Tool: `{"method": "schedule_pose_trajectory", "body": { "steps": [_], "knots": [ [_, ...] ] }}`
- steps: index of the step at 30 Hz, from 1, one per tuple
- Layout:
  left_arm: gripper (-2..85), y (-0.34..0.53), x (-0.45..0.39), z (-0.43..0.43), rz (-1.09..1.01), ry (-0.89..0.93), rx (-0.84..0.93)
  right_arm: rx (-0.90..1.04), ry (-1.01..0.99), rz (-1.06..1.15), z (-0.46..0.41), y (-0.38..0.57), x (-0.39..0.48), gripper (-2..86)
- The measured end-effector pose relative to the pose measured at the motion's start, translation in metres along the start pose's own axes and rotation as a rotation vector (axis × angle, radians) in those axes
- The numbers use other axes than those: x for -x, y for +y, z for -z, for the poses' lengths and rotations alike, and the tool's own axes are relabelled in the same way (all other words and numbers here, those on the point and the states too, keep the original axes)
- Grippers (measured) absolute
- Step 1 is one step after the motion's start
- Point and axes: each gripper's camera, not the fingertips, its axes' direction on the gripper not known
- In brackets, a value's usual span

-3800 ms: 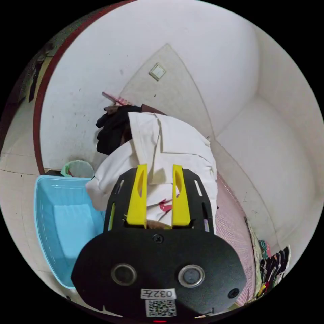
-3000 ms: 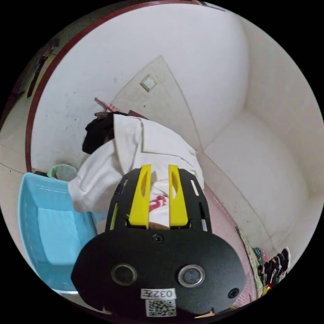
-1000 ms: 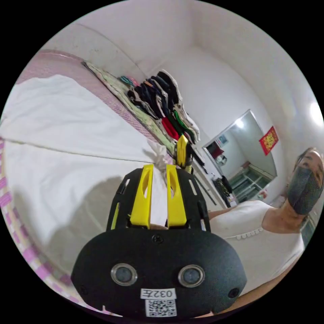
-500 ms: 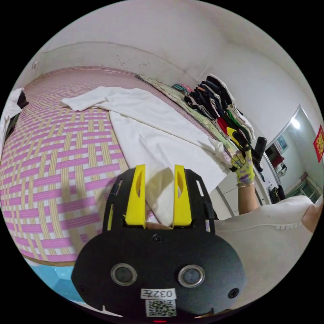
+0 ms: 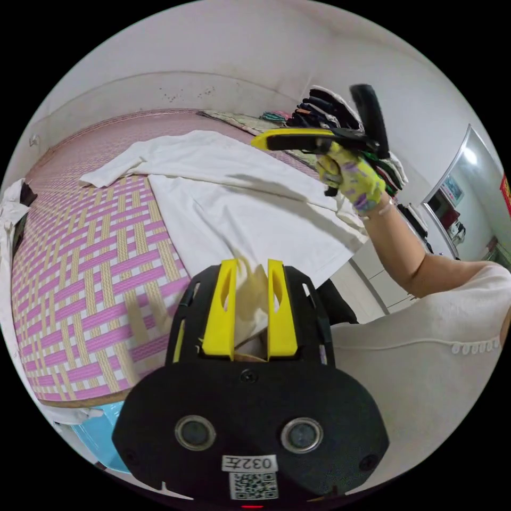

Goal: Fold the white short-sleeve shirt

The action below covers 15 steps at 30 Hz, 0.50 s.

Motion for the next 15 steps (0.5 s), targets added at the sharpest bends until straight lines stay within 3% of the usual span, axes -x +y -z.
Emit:
{"method": "schedule_pose_trajectory", "body": {
  "steps": [9,15],
  "knots": [
    [-1.3,0.009,-0.003,-0.003,-0.001,-0.012,-0.029,0.237,0.197,0.207,-0.188,-0.178,0.052,8.9],
    [-1.3,0.017,0.0,0.005,-0.018,0.014,-0.044,0.41,0.151,0.192,-0.246,-0.235,0.043,3.0]
  ]
}}
